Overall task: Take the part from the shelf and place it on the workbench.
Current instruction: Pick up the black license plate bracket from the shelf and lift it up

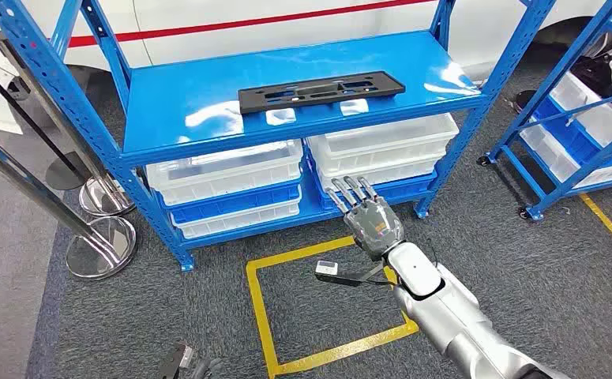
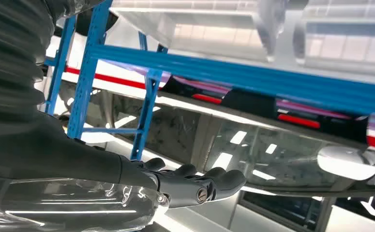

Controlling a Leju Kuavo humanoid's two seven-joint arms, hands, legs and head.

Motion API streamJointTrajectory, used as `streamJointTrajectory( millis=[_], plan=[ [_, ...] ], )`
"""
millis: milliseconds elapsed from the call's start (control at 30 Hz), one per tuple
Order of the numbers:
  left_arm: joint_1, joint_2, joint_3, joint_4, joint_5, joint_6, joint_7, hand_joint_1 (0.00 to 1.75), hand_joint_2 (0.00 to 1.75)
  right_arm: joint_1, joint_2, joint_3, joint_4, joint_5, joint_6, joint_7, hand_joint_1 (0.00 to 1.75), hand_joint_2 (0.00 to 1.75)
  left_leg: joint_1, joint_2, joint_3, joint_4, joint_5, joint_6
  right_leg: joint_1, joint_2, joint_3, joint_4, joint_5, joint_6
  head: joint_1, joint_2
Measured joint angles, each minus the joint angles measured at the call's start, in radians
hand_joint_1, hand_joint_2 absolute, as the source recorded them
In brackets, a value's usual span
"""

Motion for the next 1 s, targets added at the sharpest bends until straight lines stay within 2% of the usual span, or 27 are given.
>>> streamJointTrajectory(
  millis=[67,133,167,200,267,333,400,433,467,500,533,600,633,667,700,800,833,867,933,967,1000],
  plan=[
    [0.0,0.003,-0.005,0.001,0.001,-0.001,-0.004,0.0,0.0,0.004,0.0,0.002,-0.008,-0.003,0.0,0.0,0.0,1.75,0.0,0.0,0.0,0.004,-0.003,-0.002,0.0,0.0,0.033,-0.069,0.04,-0.003,0.0,0.0],
    [-0.001,0.014,-0.016,0.002,0.002,-0.011,-0.012,0.0,0.0,0.01,0.001,0.008,-0.024,-0.005,0.0,0.002,0.0,1.75,-0.002,-0.001,-0.002,0.013,-0.011,-0.01,0.002,-0.001,0.092,-0.191,0.089,-0.009,0.0,0.0],
    [-0.002,0.023,-0.022,0.003,0.003,-0.02,-0.016,0.0,0.0,0.013,0.002,0.012,-0.03,-0.006,0.0,0.004,0.0,1.75,-0.004,0.0,-0.004,0.017,-0.014,-0.015,0.004,-0.001,0.11,-0.23,0.098,-0.013,0.0,0.0],
    [-0.003,0.031,-0.028,0.004,0.004,-0.027,-0.02,0.0,0.0,0.018,0.002,0.017,-0.037,-0.007,-0.001,0.006,0.0,1.75,-0.005,0.0,-0.005,0.018,-0.016,-0.019,0.006,-0.001,0.117,-0.246,0.096,-0.016,0.0,0.0],
    [-0.006,0.045,-0.038,0.008,0.009,-0.032,-0.026,0.0,0.0,0.031,0.005,0.023,-0.049,-0.014,-0.002,0.01,0.0,1.75,-0.005,0.0,-0.005,0.017,-0.018,-0.029,0.007,-0.001,0.119,-0.252,0.096,-0.025,0.0,0.0],
    [-0.009,0.055,-0.048,0.013,0.013,-0.032,-0.031,0.0,0.0,0.038,0.007,0.026,-0.06,-0.022,-0.005,0.013,0.0,1.75,-0.002,0.0,-0.015,0.044,-0.038,-0.039,0.004,-0.002,0.125,-0.259,0.097,-0.036,0.0,0.0],
    [-0.012,0.063,-0.057,0.017,0.017,-0.031,-0.034,0.0,0.0,0.041,0.011,0.029,-0.068,-0.024,-0.01,0.015,0.0,1.75,0.002,-0.001,-0.059,0.139,-0.088,-0.049,0.002,-0.002,0.13,-0.262,0.097,-0.045,0.0,0.0],
    [-0.012,0.064,-0.062,0.019,0.022,-0.027,-0.034,0.0,0.0,0.043,0.014,0.03,-0.071,-0.025,-0.013,0.016,0.0,1.75,0.004,-0.001,-0.092,0.204,-0.115,-0.053,0.003,-0.002,0.131,-0.262,0.095,-0.048,0.0,0.0],
    [-0.011,0.063,-0.065,0.02,0.027,-0.02,-0.032,0.0,0.0,0.047,0.016,0.031,-0.073,-0.026,-0.017,0.016,0.0,1.75,0.006,-0.001,-0.122,0.258,-0.129,-0.056,0.003,-0.002,0.132,-0.262,0.094,-0.049,0.0,0.0],
    [-0.01,0.061,-0.069,0.021,0.031,-0.012,-0.03,0.0,0.0,0.05,0.018,0.031,-0.075,-0.026,-0.02,0.017,0.0,1.75,0.007,-0.001,-0.139,0.283,-0.127,-0.058,0.003,-0.002,0.133,-0.262,0.092,-0.049,0.0,0.0],
    [-0.009,0.057,-0.072,0.021,0.034,-0.003,-0.027,0.0,0.0,0.053,0.019,0.032,-0.076,-0.026,-0.024,0.018,0.0,1.75,0.009,-0.001,-0.14,0.273,-0.105,-0.059,0.003,-0.001,0.136,-0.261,0.089,-0.049,0.0,0.0],
    [-0.008,0.052,-0.078,0.021,0.04,0.011,-0.021,0.0,0.0,0.054,0.023,0.032,-0.081,-0.032,-0.031,0.02,0.0,1.75,0.011,0.0,-0.094,0.158,-0.03,-0.055,0.003,0.0,0.145,-0.261,0.083,-0.045,0.0,0.0],
    [-0.008,0.05,-0.081,0.021,0.044,0.016,-0.018,0.0,0.0,0.054,0.024,0.032,-0.084,-0.036,-0.034,0.022,0.0,1.75,0.01,-0.001,-0.066,0.097,-0.004,-0.052,0.004,0.0,0.147,-0.26,0.08,-0.042,0.0,0.0],
    [-0.008,0.049,-0.085,0.021,0.048,0.019,-0.016,0.0,0.0,0.054,0.027,0.031,-0.088,-0.041,-0.035,0.024,0.0,1.75,0.008,-0.001,-0.045,0.051,0.01,-0.047,0.005,0.001,0.148,-0.259,0.078,-0.038,0.0,0.0],
    [-0.007,0.048,-0.088,0.021,0.051,0.021,-0.015,0.0,0.0,0.054,0.028,0.03,-0.092,-0.046,-0.035,0.026,0.0,1.75,0.005,-0.002,-0.035,0.027,0.011,-0.042,0.005,0.002,0.147,-0.259,0.076,-0.033,0.0,0.0],
    [0.0,0.046,-0.094,0.02,0.059,0.025,-0.012,0.0,0.0,0.058,0.033,0.022,-0.105,-0.058,-0.027,0.03,0.0,1.75,0.003,-0.004,-0.025,0.011,0.007,-0.027,0.004,0.002,0.148,-0.258,0.071,-0.017,0.0,0.0],
    [0.001,0.046,-0.096,0.02,0.062,0.026,-0.012,0.0,0.0,0.058,0.034,0.017,-0.109,-0.061,-0.024,0.032,0.0,1.75,0.004,-0.003,-0.019,0.006,0.007,-0.02,0.004,0.001,0.143,-0.242,0.061,-0.013,0.0,0.0],
    [0.001,0.046,-0.097,0.02,0.063,0.027,-0.012,0.0,0.0,0.058,0.035,0.013,-0.112,-0.062,-0.022,0.033,0.0,1.75,0.006,-0.003,-0.013,0.0,0.008,-0.013,0.004,0.001,0.127,-0.207,0.042,-0.01,0.0,0.0],
    [0.0,0.046,-0.1,0.02,0.064,0.029,-0.011,0.0,0.0,0.06,0.035,0.006,-0.114,-0.065,-0.017,0.033,0.0,1.75,0.005,-0.002,-0.005,-0.003,0.003,-0.002,0.002,0.0,0.064,-0.089,-0.007,-0.008,0.0,0.0],
    [0.001,0.046,-0.102,0.02,0.064,0.029,-0.011,0.0,0.0,0.064,0.035,0.004,-0.114,-0.066,-0.016,0.034,0.0,1.75,0.004,-0.002,-0.002,-0.002,0.0,0.001,0.001,0.0,0.029,-0.031,-0.023,-0.006,0.0,0.0],
    [0.002,0.046,-0.104,0.02,0.064,0.029,-0.011,0.0,0.0,0.068,0.035,0.003,-0.114,-0.068,-0.015,0.035,0.0,1.75,0.003,-0.003,0.001,-0.001,-0.004,0.003,0.001,0.0,0.005,0.002,-0.022,-0.005,0.0,0.0]
  ],
)
